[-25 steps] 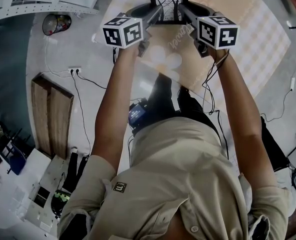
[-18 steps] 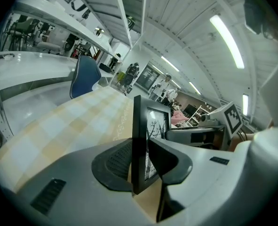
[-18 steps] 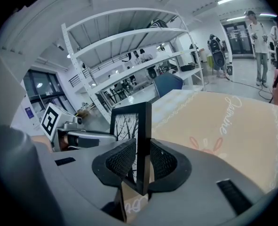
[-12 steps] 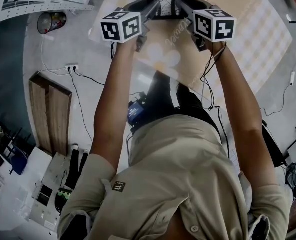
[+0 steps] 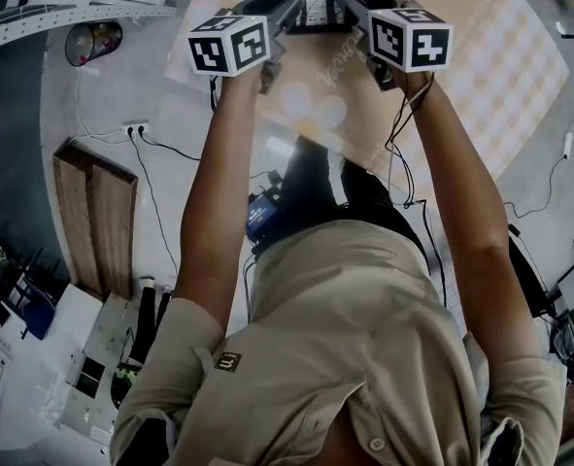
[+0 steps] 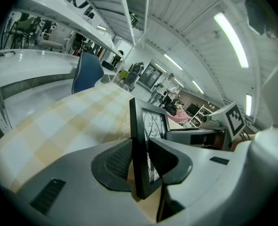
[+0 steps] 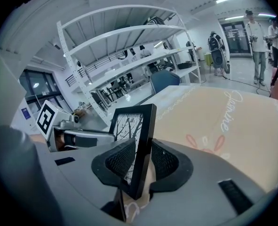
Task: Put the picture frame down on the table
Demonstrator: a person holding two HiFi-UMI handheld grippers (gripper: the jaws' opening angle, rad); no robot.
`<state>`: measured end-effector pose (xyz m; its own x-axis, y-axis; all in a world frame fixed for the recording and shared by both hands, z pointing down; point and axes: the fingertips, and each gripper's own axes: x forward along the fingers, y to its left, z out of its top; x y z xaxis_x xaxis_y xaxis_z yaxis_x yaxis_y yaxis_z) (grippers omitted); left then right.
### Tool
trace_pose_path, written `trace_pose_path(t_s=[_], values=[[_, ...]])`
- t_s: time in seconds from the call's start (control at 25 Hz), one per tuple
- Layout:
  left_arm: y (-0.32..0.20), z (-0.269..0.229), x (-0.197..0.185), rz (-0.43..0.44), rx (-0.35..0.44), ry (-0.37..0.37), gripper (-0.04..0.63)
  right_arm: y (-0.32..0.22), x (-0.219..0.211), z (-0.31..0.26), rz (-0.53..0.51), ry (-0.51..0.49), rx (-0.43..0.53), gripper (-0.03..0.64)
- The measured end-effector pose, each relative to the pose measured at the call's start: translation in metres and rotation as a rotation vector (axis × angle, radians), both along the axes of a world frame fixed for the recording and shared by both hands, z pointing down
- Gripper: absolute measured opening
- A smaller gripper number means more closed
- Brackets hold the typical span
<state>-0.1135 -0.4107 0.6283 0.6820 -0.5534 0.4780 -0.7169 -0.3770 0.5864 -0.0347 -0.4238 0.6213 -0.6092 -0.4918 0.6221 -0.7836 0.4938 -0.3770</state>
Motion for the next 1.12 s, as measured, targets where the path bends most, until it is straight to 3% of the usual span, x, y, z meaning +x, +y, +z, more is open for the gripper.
trace_pose_path(t_s=[0.32, 1.12], values=[[-0.006, 0.007, -0.001, -0.014, -0.005, -0.029, 0.101, -0.006, 0.000, 0.008, -0.006, 0.075, 0.038, 0.098], [-0.013, 0.021, -0.003, -0.016, 0.001, -0.222, 0.129, -0.015, -0.001, 0.025, -0.004, 0.172, 0.038, 0.100]])
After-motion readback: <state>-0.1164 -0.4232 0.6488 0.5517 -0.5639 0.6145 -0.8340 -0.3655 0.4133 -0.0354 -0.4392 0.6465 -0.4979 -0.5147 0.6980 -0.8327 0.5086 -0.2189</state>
